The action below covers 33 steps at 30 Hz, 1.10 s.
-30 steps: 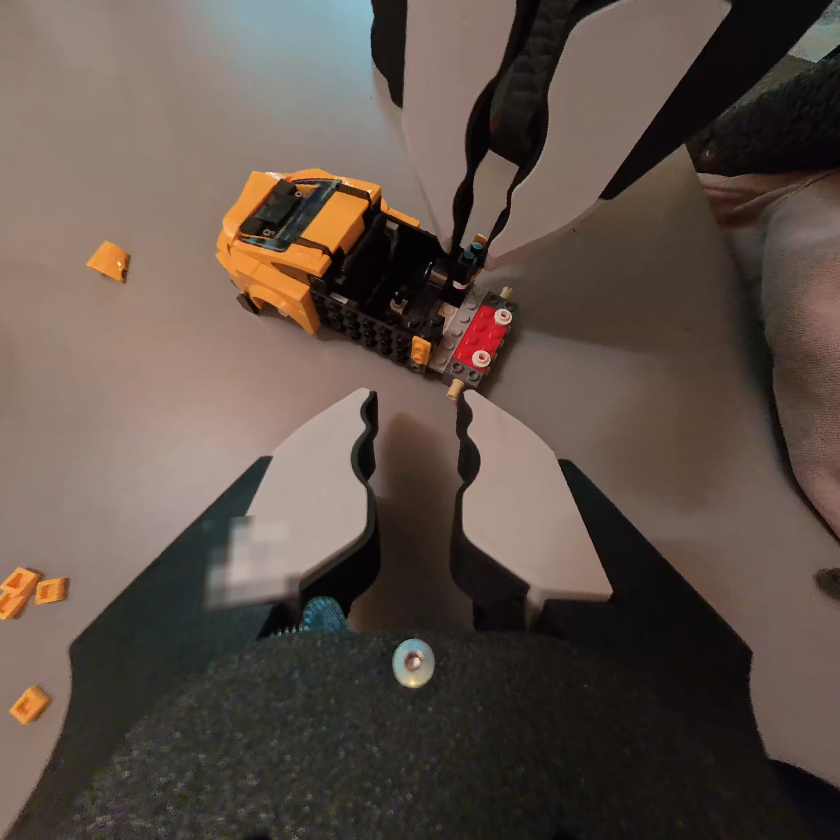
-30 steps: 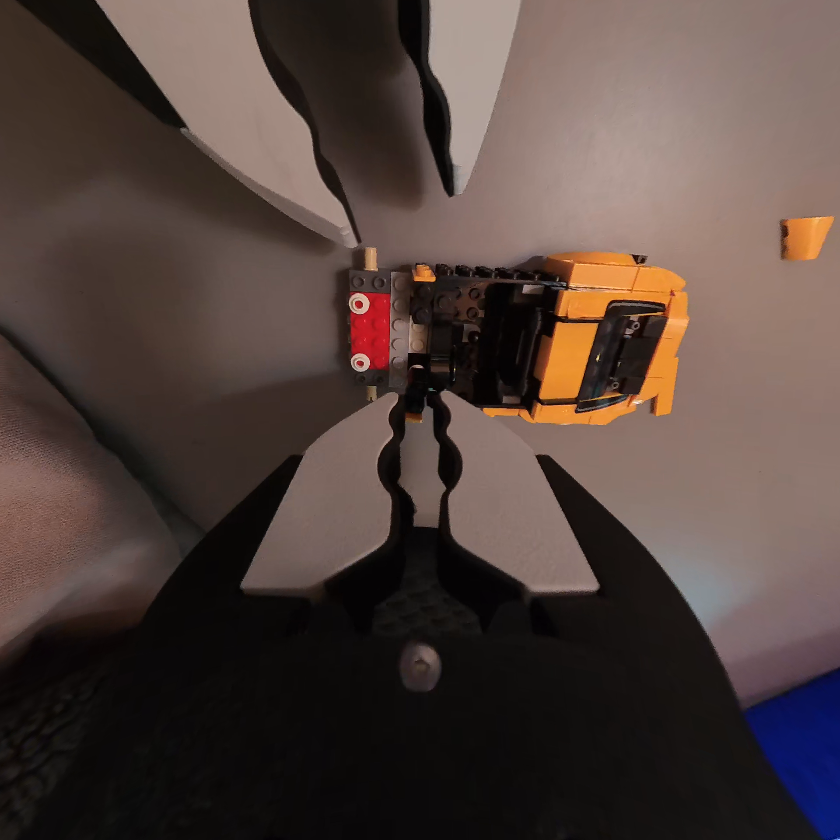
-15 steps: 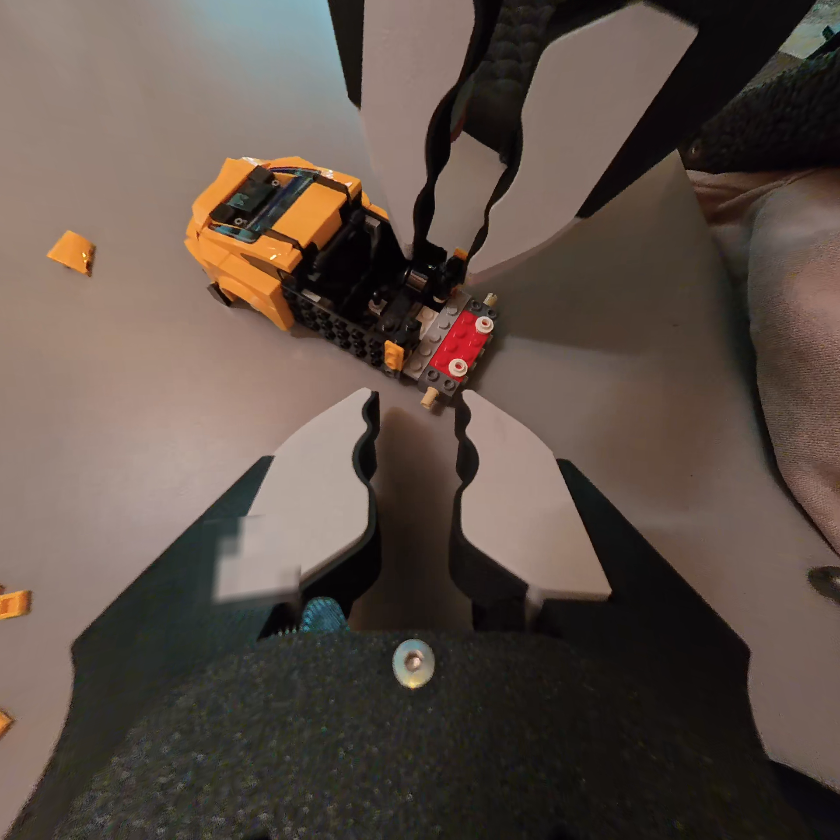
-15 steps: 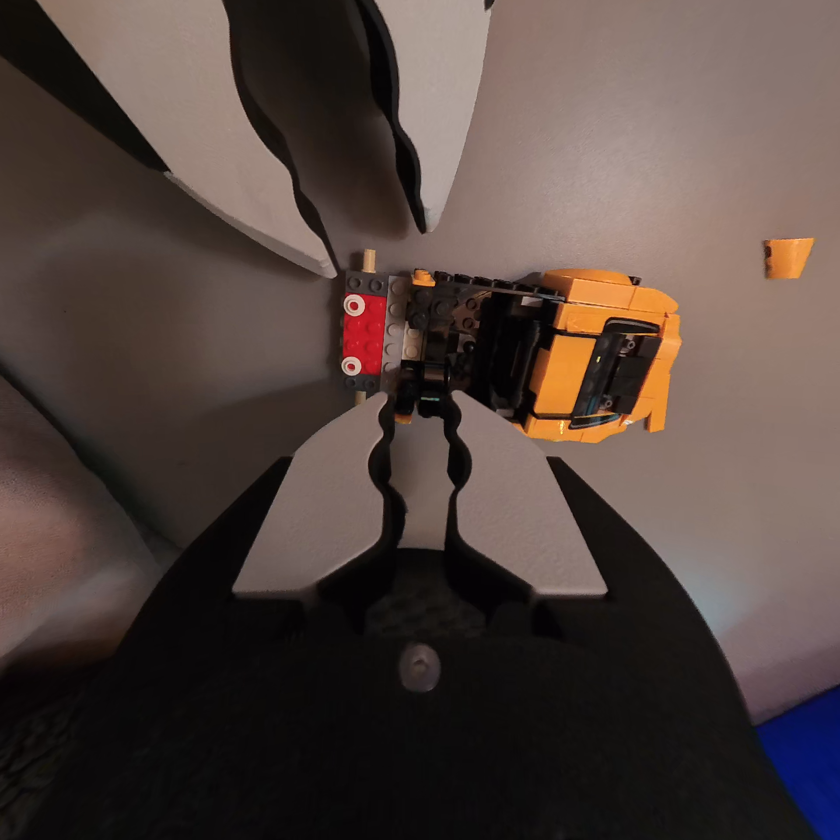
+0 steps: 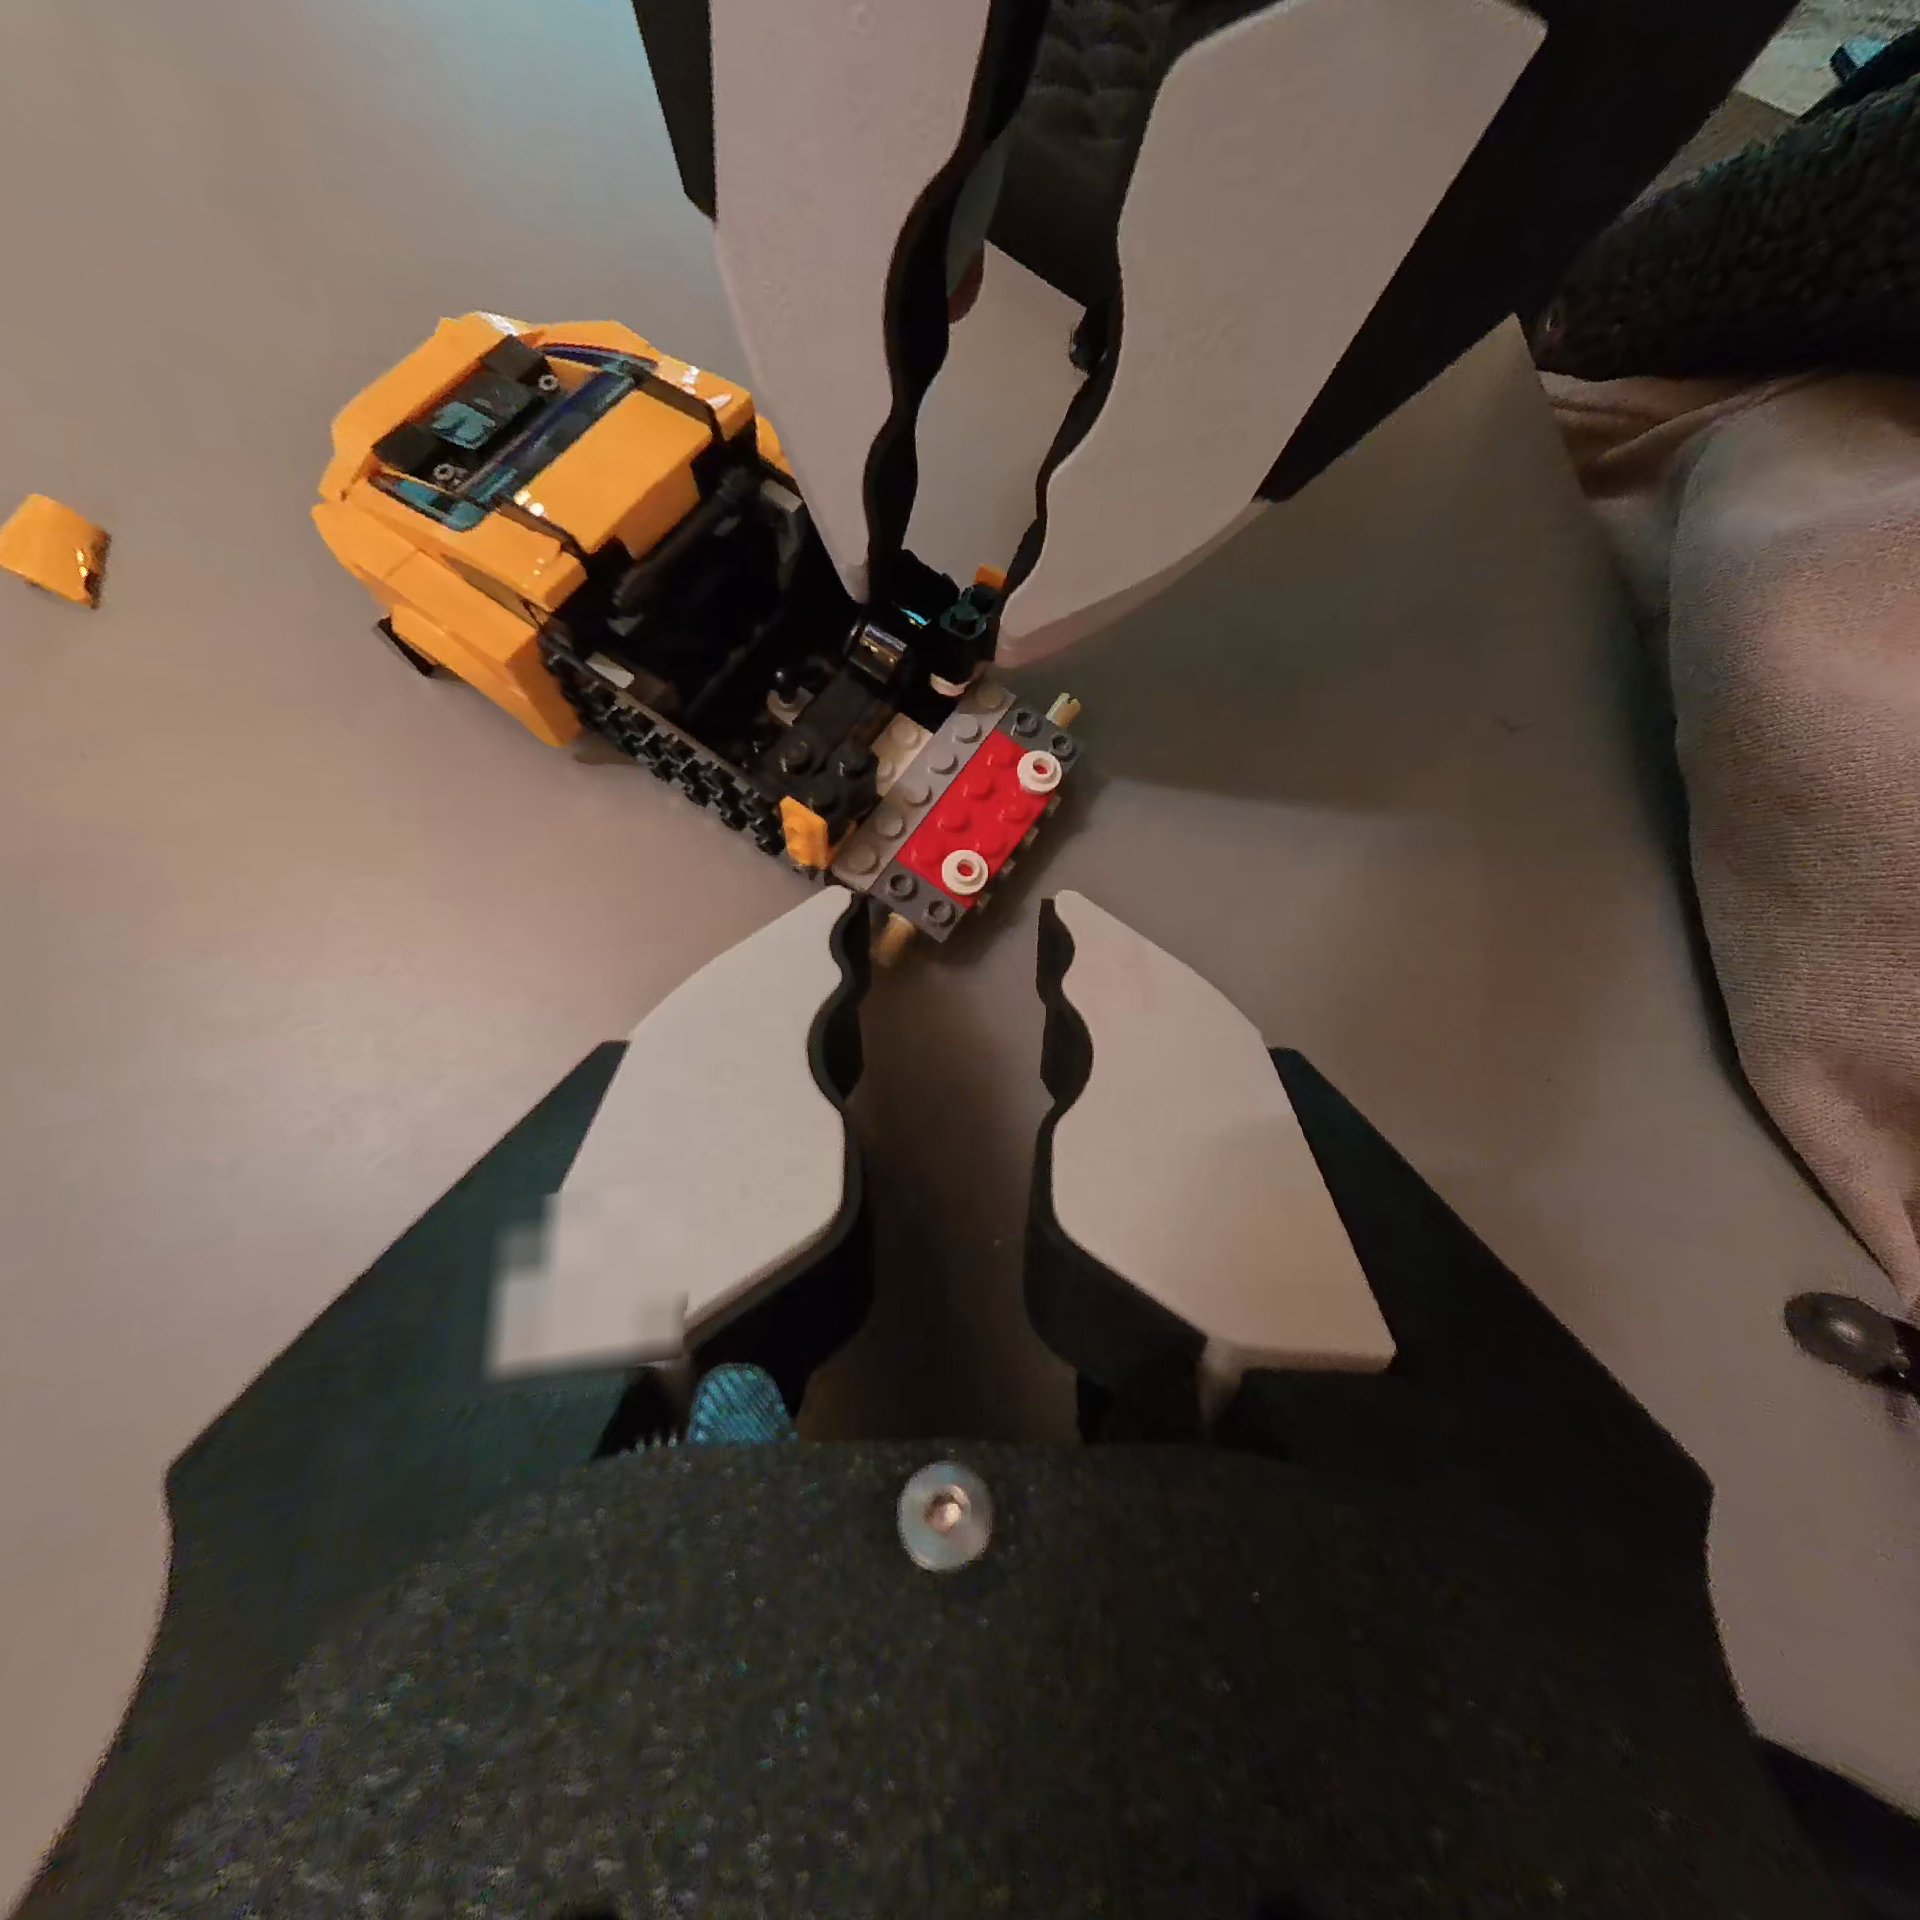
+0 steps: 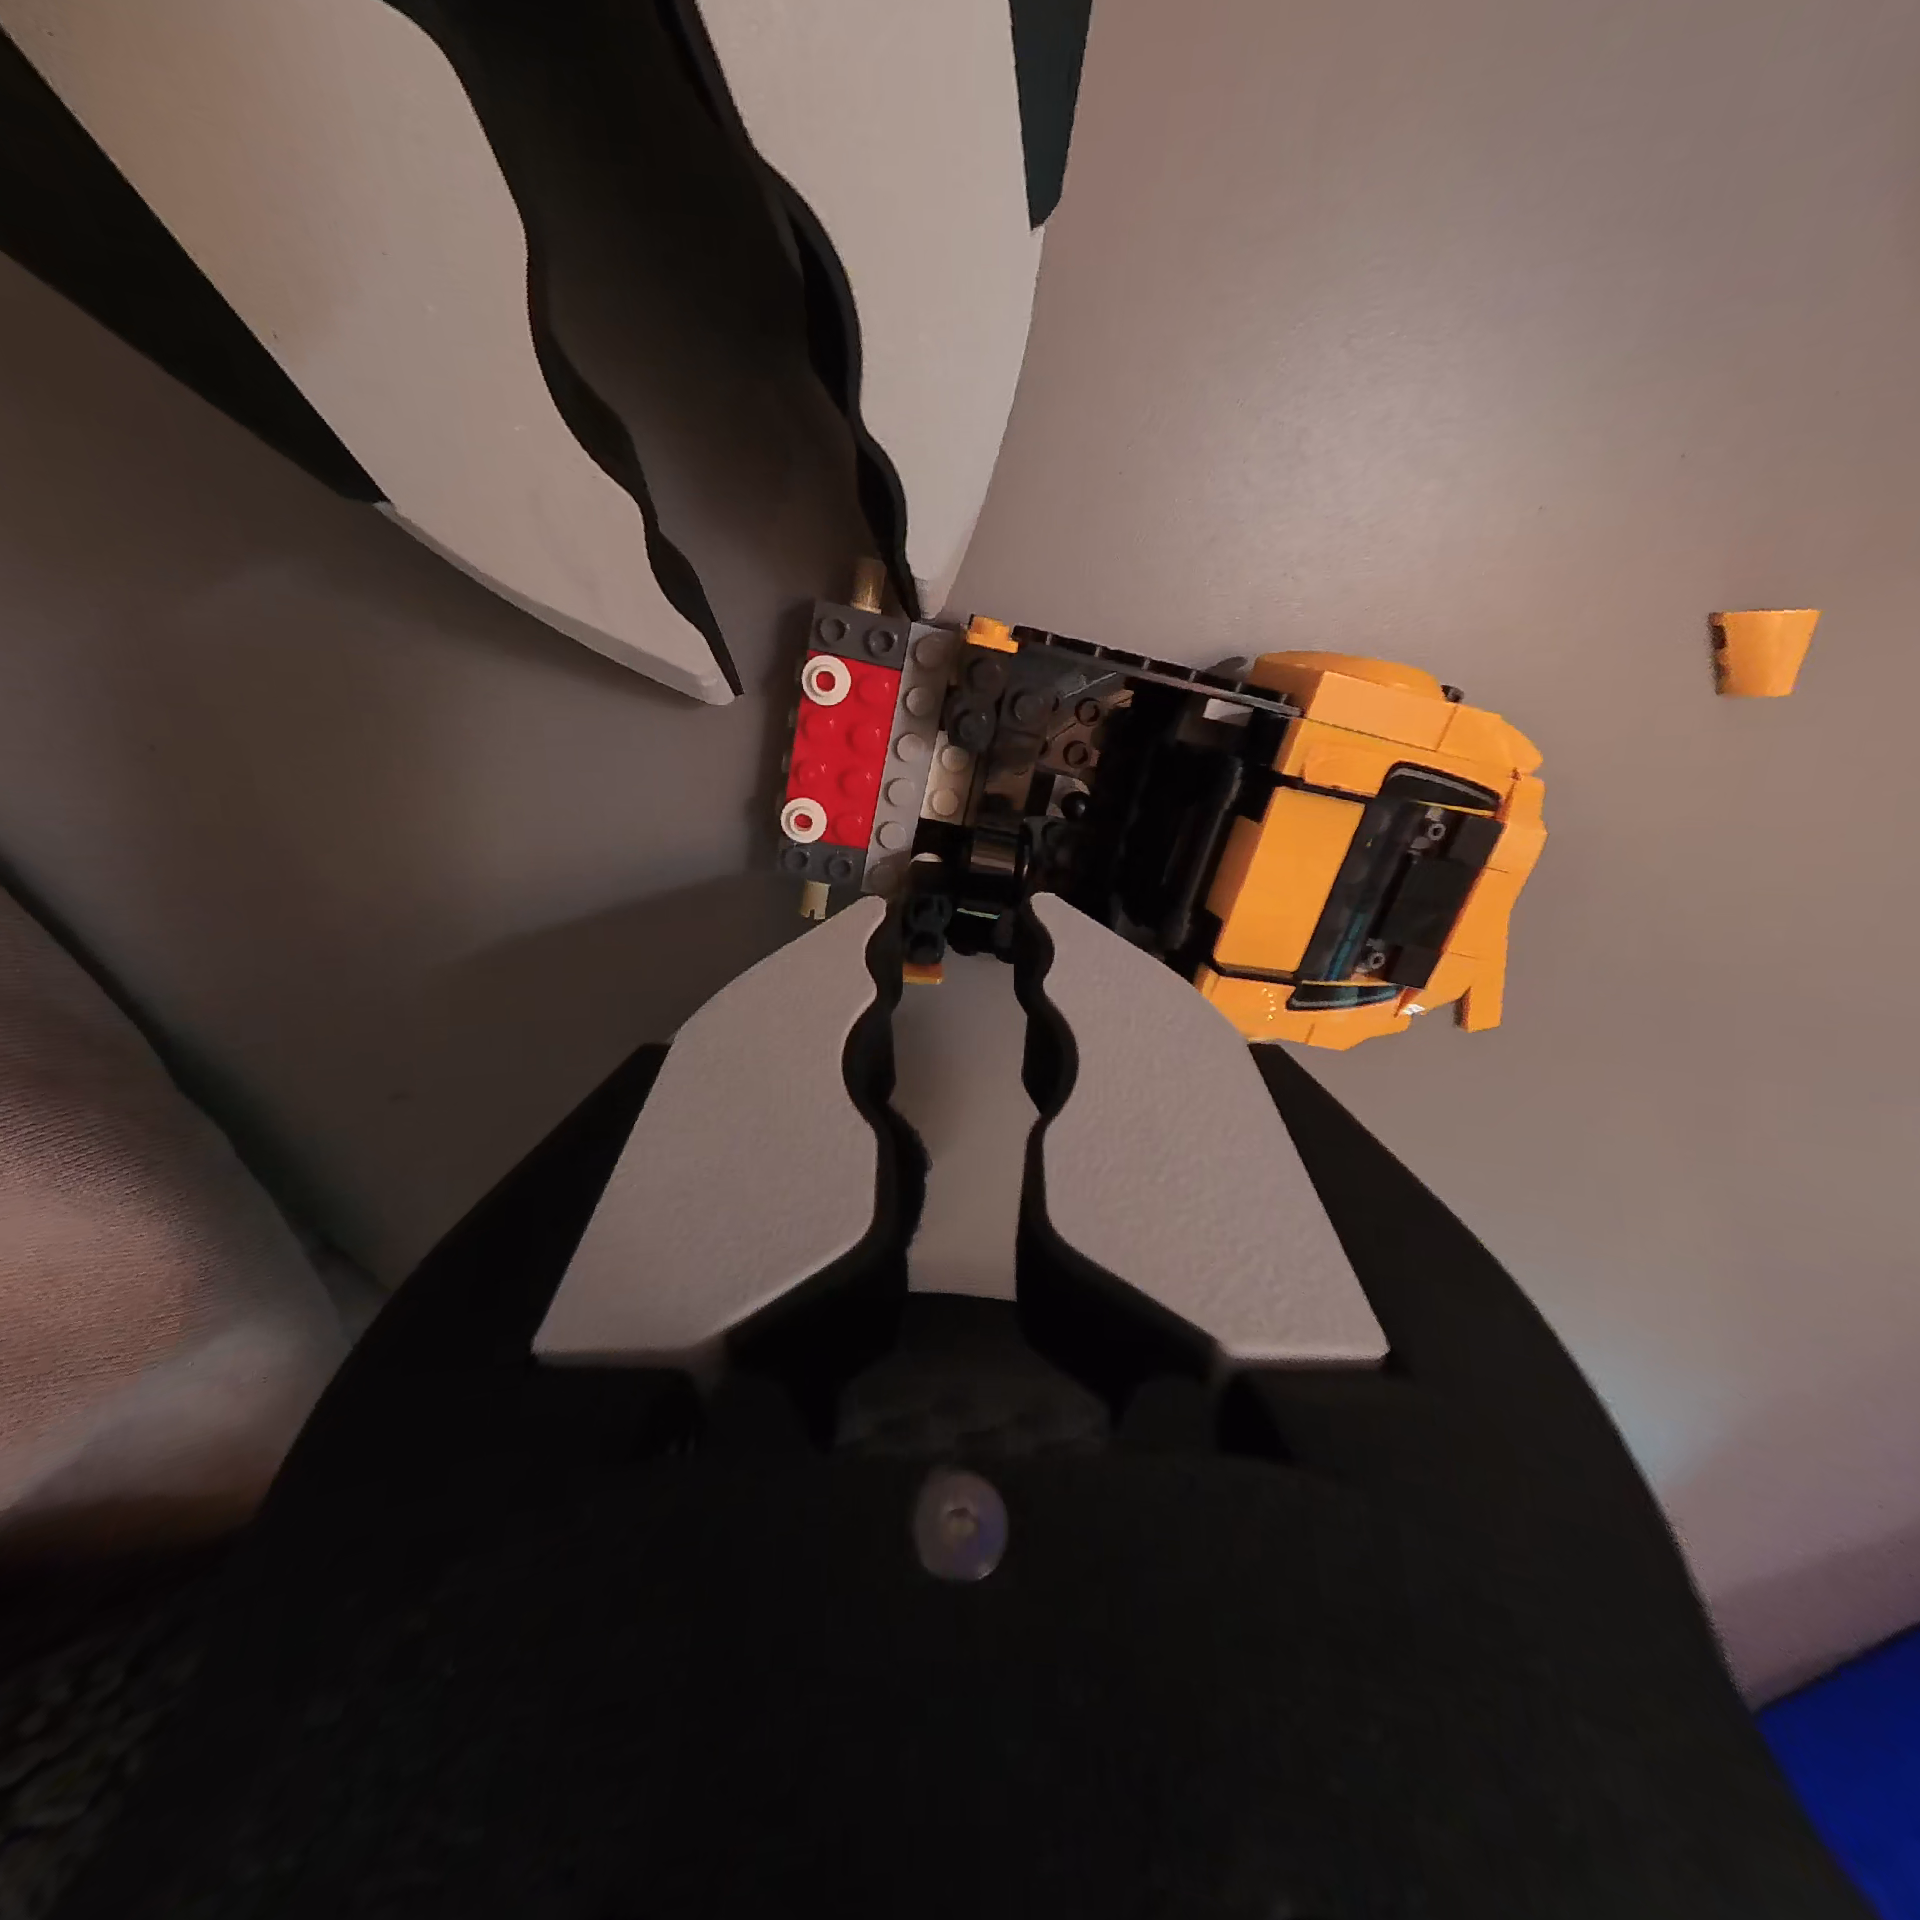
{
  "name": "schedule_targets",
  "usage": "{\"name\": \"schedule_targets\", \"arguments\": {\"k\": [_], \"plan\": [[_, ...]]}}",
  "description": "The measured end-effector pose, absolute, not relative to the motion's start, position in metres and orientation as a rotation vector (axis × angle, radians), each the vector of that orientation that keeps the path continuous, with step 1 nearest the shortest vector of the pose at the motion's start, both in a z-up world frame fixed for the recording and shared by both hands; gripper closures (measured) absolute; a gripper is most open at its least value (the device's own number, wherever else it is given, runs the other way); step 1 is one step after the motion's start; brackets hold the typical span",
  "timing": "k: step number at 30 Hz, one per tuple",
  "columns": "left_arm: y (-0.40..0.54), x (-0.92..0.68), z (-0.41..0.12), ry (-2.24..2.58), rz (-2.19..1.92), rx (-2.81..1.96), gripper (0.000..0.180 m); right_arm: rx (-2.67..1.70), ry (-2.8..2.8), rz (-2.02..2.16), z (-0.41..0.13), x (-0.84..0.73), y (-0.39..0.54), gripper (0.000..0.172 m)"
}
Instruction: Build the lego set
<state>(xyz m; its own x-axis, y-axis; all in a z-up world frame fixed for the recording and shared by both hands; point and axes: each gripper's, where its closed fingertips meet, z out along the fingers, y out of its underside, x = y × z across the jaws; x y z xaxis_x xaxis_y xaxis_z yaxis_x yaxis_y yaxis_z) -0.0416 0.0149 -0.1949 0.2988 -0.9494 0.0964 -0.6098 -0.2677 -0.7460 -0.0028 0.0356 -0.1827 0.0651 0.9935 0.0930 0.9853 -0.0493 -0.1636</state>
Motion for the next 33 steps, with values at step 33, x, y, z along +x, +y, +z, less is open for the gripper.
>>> {"name": "schedule_targets", "arguments": {"k": [33], "plan": [[0.014, -0.038, -0.192, 1.366, -0.753, -1.953, 0.151, -1.781, -1.994, 0.299, -0.163, 0.001, 0.002, 0.158]]}}
